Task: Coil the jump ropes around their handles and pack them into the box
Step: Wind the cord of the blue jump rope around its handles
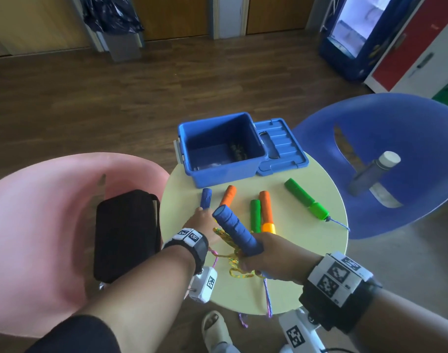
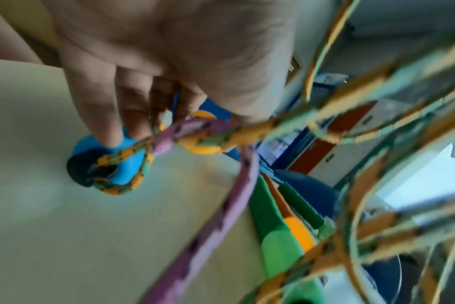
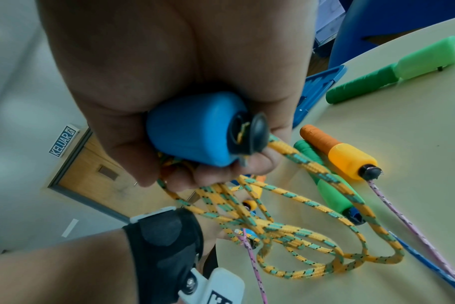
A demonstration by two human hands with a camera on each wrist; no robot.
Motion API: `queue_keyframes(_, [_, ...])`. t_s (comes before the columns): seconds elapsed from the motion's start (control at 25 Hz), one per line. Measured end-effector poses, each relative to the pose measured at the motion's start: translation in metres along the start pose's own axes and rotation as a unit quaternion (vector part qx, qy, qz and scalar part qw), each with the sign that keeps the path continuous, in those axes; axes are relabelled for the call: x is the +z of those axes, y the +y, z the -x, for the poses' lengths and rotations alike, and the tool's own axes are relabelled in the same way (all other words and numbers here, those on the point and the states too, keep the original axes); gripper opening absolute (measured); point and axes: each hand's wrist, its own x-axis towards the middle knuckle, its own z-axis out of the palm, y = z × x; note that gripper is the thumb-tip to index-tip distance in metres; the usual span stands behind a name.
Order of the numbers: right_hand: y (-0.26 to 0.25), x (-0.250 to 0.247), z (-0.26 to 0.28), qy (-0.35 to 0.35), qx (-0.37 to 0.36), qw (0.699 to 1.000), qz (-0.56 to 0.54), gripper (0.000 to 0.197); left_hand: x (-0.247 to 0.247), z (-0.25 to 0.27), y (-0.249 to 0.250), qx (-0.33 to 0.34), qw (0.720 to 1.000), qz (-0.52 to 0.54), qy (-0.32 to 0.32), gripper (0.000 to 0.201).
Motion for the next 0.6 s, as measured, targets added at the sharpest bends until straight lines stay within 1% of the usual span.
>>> queue_keyframes(0.04, [0.002, -0.001, 0.0, 0.007, 0.001, 1.0, -0.005, 0.016, 0.002, -0.002, -0.003, 0.017, 0.998, 0.052, 0.003, 0.027])
queue_keyframes(0.08, [0.002, -0.001, 0.002, 0.01, -0.001, 1.0, -0.012, 0.016, 0.003, 0.0, -0.007, 0.025, 0.993, 0.113, 0.025, 0.016])
queue_keyframes(0.12, [0.002, -0.002, 0.003, 0.01, -0.001, 1.0, -0.014, 0.017, 0.007, -0.001, -0.013, 0.03, 0.98, 0.188, 0.055, 0.016])
queue_keyframes(0.2, [0.003, -0.004, 0.005, 0.015, -0.002, 1.0, -0.015, 0.017, 0.012, 0.003, -0.028, -0.001, 0.938, 0.335, 0.091, 0.029])
queue_keyframes(0.28, [0.002, -0.006, 0.007, 0.018, 0.006, 1.0, -0.012, 0.018, 0.016, 0.007, -0.042, -0.038, 0.906, 0.406, 0.113, 0.037])
queue_keyframes(0.32, [0.003, -0.006, 0.007, 0.018, 0.01, 1.0, -0.007, 0.019, 0.017, 0.009, -0.048, -0.054, 0.9, 0.419, 0.109, 0.037])
queue_keyframes(0.36, [0.003, -0.006, 0.008, 0.016, 0.011, 1.0, -0.003, 0.02, 0.02, 0.009, -0.054, -0.056, 0.896, 0.424, 0.116, 0.035])
queue_keyframes(0.44, [0.003, -0.005, 0.007, 0.013, 0.014, 1.0, 0.002, 0.019, 0.026, 0.005, -0.066, -0.059, 0.904, 0.406, 0.123, 0.032])
queue_keyframes(0.52, [0.002, -0.005, 0.007, 0.013, 0.014, 1.0, 0.0, 0.017, 0.029, 0.003, -0.07, -0.07, 0.908, 0.393, 0.126, 0.034])
queue_keyframes(0.6, [0.001, -0.006, 0.008, 0.015, 0.013, 1.0, 0.002, 0.017, 0.03, 0.0, -0.071, -0.074, 0.917, 0.376, 0.114, 0.037])
